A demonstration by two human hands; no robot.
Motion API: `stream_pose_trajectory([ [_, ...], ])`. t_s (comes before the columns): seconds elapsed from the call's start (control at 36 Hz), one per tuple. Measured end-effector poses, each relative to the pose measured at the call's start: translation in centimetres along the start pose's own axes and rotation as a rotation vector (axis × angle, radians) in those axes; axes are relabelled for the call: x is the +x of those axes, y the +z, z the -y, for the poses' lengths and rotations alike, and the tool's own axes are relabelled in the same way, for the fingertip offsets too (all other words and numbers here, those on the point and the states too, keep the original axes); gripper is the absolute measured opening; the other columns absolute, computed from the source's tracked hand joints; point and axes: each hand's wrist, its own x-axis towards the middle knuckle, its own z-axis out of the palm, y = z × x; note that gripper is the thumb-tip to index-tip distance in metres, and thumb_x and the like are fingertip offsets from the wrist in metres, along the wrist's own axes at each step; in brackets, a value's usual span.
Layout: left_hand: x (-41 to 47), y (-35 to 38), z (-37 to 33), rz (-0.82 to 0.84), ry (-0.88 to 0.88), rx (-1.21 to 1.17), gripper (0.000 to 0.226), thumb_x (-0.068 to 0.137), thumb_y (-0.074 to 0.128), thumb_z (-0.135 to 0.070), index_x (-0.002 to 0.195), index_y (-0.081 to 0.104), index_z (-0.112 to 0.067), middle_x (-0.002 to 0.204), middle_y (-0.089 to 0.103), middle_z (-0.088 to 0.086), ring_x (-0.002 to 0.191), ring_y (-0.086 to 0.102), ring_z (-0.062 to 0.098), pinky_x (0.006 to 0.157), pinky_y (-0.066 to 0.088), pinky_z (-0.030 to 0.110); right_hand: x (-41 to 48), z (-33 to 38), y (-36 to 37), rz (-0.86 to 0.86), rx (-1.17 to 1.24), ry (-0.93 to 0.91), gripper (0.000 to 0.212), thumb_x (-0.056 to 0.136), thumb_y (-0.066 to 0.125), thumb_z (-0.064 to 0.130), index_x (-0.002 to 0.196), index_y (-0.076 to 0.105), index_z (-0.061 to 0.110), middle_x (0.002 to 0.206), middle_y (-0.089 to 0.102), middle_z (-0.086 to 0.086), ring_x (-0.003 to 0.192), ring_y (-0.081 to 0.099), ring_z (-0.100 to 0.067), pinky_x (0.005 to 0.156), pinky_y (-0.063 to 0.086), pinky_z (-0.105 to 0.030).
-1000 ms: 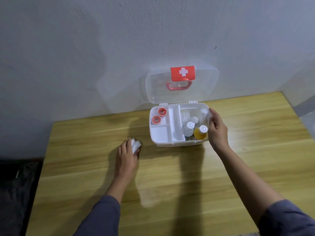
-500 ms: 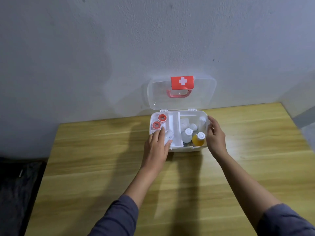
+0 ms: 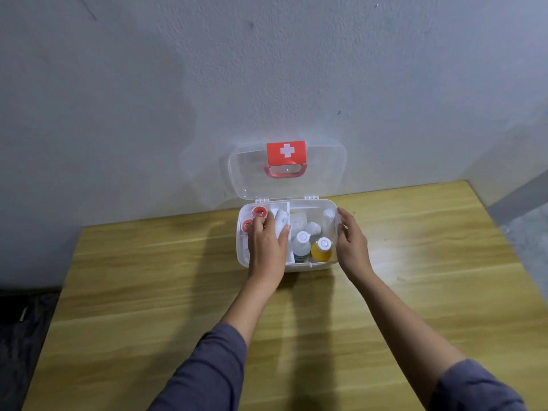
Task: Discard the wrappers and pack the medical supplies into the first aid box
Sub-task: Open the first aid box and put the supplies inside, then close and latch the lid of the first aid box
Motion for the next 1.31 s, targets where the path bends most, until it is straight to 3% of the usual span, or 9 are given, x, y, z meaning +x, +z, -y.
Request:
stream_pose_trajectory([
  [0.33, 1.2, 1.8, -0.2, -0.047, -0.058, -0.093, 0.039, 0.09, 0.053, -0.018, 0.126, 0.048, -0.004, 0.131, 0.041, 0.016, 0.116, 0.038, 0.032, 0.098, 0.039, 0.041, 0.6, -0.4, -0.8, 0.065, 0.005, -0.021, 0.04, 0.094, 0.037, 0.01, 0.133, 0.044, 0.017, 0.134, 0.052, -0.003, 0.12, 0.05, -0.018, 0.101, 0.041, -0.034],
  [0.42, 1.0, 1.4, -0.2, -0.102, -0.01, -0.127, 0.037, 0.09, 0.054, -0.017, 0.124, 0.052, -0.003, 0.128, 0.046, 0.015, 0.115, 0.04, 0.03, 0.099, 0.031, 0.022, 0.7, -0.2, -1.1, 0.07, 0.023, -0.037, 0.037, 0.095, 0.04, 0.01, 0.131, 0.046, 0.015, 0.131, 0.054, -0.003, 0.117, 0.052, -0.018, 0.094, 0.041, -0.027],
  [0.47, 0.9, 0.8, 0.3, -0.159, 0.031, -0.15, 0.04, 0.09, 0.051, -0.024, 0.124, 0.053, -0.003, 0.125, 0.05, 0.015, 0.115, 0.046, 0.031, 0.101, 0.033, 0.024, 0.8, 0.1, -1.3, 0.032, 0.025, -0.066, 0.036, 0.095, 0.043, 0.009, 0.13, 0.048, 0.013, 0.131, 0.055, -0.004, 0.12, 0.052, -0.018, 0.094, 0.04, -0.024],
  [0.53, 0.4, -0.2, 1.1, -0.219, 0.044, -0.199, 0.041, 0.09, 0.049, -0.025, 0.125, 0.053, -0.004, 0.124, 0.051, 0.014, 0.114, 0.05, 0.029, 0.1, 0.041, 0.032, 0.8, 0.8, -1.7, -0.027, 0.05, -0.129, 0.038, 0.093, 0.044, 0.004, 0.13, 0.048, 0.01, 0.131, 0.055, -0.006, 0.12, 0.051, -0.016, 0.093, 0.041, -0.016],
  [0.64, -1.8, -2.3, 3.2, -0.251, -0.055, -0.222, 0.046, 0.092, 0.053, -0.02, 0.133, 0.043, -0.003, 0.136, 0.043, 0.017, 0.128, 0.04, 0.027, 0.102, 0.026, 0.017, 1.5, 4.1, -1.9, -0.106, -0.057, -0.486, 0.033, 0.091, 0.047, 0.004, 0.123, 0.053, 0.007, 0.117, 0.059, -0.001, 0.108, 0.056, -0.013, 0.092, 0.042, -0.009],
  [0.78, -4.2, -3.5, 5.6, 0.018, -0.173, -0.335, 0.074, 0.084, 0.058, -0.042, 0.145, 0.021, -0.019, 0.153, 0.022, 0.001, 0.14, 0.019, 0.014, 0.109, 0.02, 0.026, 3.7, 9.5, -0.5, -0.068, -0.236, -0.845, 0.032, 0.088, 0.058, 0.01, 0.12, 0.058, 0.004, 0.118, 0.063, -0.013, 0.111, 0.054, -0.016, 0.099, 0.039, -0.016],
  [0.92, -4.5, -3.5, 6.5, 0.183, -0.074, -0.488, 0.088, 0.07, 0.072, -0.052, 0.141, 0.022, -0.039, 0.145, 0.036, -0.011, 0.133, 0.034, 0.004, 0.107, 0.037, 0.035, 6.0, 10.9, 1.4, -0.01, -0.539, -0.989, 0.04, 0.082, 0.065, 0.019, 0.12, 0.06, 0.007, 0.118, 0.066, -0.013, 0.112, 0.058, -0.029, 0.095, 0.047, -0.039],
  [1.17, -4.2, -1.8, 7.6, 0.108, -0.118, -0.556, 0.092, 0.067, 0.08, -0.038, 0.142, 0.026, -0.031, 0.142, 0.042, -0.005, 0.131, 0.039, 0.008, 0.107, 0.039, 0.043, 6.0, 12.4, 1.6, -0.112, -0.439, -0.981, 0.024, 0.082, 0.064, 0.025, 0.1, 0.072, 0.012, 0.101, 0.074, -0.006, 0.091, 0.068, -0.025, 0.077, 0.044, -0.033],
  [1.31, -4.3, -1.4, 7.7, 0.075, -0.157, -0.61, 0.094, 0.062, 0.079, -0.048, 0.14, 0.029, -0.035, 0.142, 0.043, -0.006, 0.131, 0.04, 0.01, 0.106, 0.039, 0.046, 3.1, 11.3, 0.8, -0.083, -0.333, -1.005, 0.021, 0.082, 0.067, 0.024, 0.097, 0.072, 0.009, 0.093, 0.074, -0.007, 0.082, 0.066, -0.022, 0.075, 0.051, -0.039],
])
